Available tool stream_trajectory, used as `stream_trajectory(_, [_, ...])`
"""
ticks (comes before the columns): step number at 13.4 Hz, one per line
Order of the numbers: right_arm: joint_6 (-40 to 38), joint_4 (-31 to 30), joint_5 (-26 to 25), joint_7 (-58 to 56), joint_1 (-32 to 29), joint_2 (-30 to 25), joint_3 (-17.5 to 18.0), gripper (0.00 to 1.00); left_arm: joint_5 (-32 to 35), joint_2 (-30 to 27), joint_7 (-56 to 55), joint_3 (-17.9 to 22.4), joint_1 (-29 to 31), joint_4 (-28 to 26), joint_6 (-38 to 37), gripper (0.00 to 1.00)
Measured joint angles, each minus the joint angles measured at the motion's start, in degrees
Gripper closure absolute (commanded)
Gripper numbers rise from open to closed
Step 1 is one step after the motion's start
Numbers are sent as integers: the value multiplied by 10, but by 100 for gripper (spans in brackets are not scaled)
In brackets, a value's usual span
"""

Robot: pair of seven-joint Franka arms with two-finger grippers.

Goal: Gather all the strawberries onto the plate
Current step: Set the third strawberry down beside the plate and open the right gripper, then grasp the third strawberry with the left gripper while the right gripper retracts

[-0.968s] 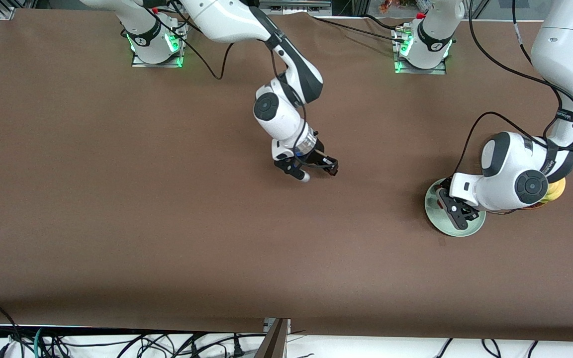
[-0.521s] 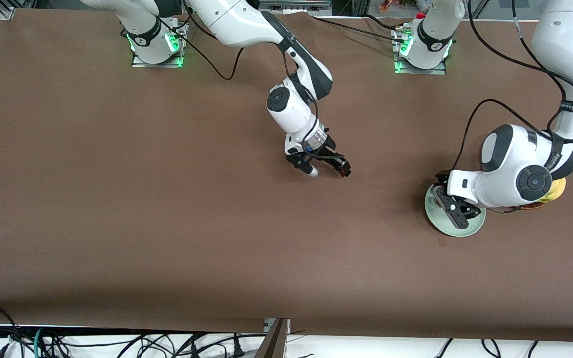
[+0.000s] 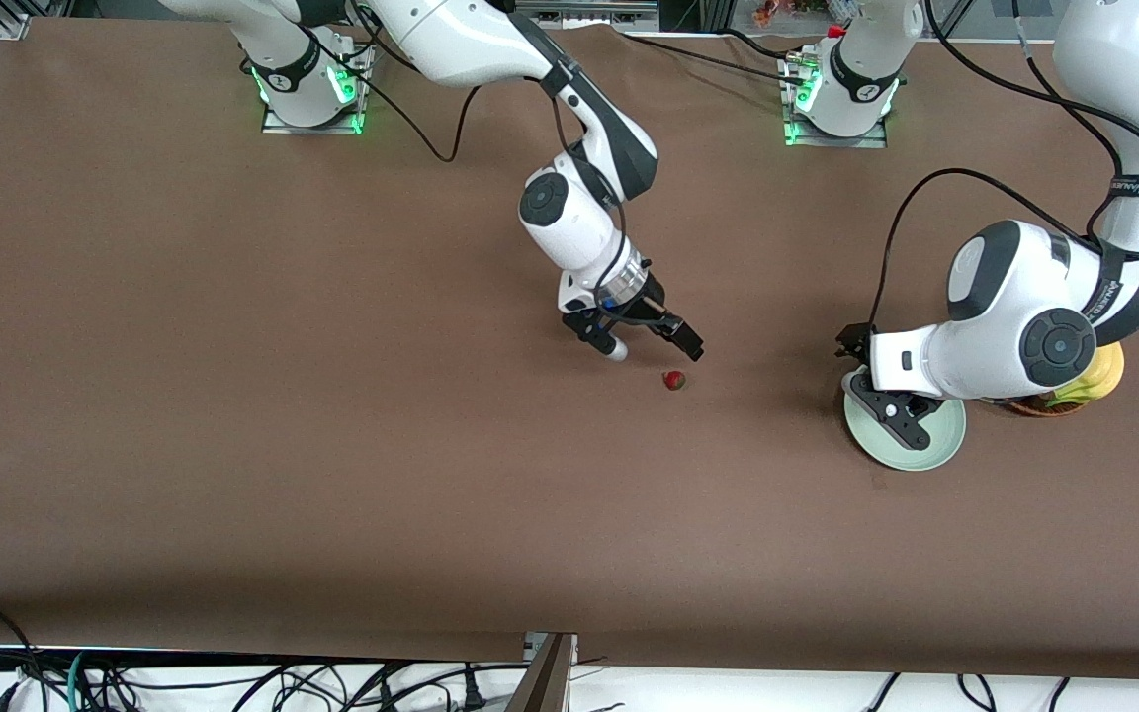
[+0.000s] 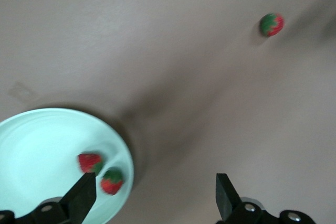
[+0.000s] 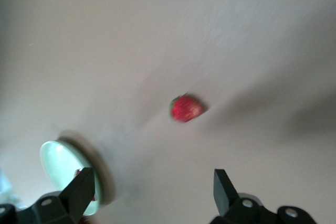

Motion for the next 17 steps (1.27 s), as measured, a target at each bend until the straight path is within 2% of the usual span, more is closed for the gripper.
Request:
stream_trajectory(3, [-173, 2, -77, -59, -9, -42, -59, 0, -12, 13, -81, 0, -50, -2, 45, 0])
stream_trajectory(5, [-267, 1, -88, -133, -10, -61, -100, 0, -12, 26, -153, 0, -87, -12, 93, 0])
stream_trajectory(8, [-411, -2, -92, -190, -12, -80, -191, 0, -12, 46, -240, 1, -117, -72, 239, 0])
stream_trajectory(11, [-459, -28, -92, -286, -16, -112, -256, 0, -6, 73, -316, 6, -156, -115, 342, 0])
stream_trajectory(14, [-461, -86, -92, -396, -17, -169, -293, 0, 63, 100, -372, 17, -175, -118, 389, 0])
stream_trajectory(15, [-462, -108, -93, -435, -17, -192, -309, 0, 89, 109, -397, 18, -177, -118, 399, 5])
stream_trajectory(17, [-478, -141, -117, -487, -18, -240, -335, 0, 122, 117, -433, 18, -181, -118, 407, 62])
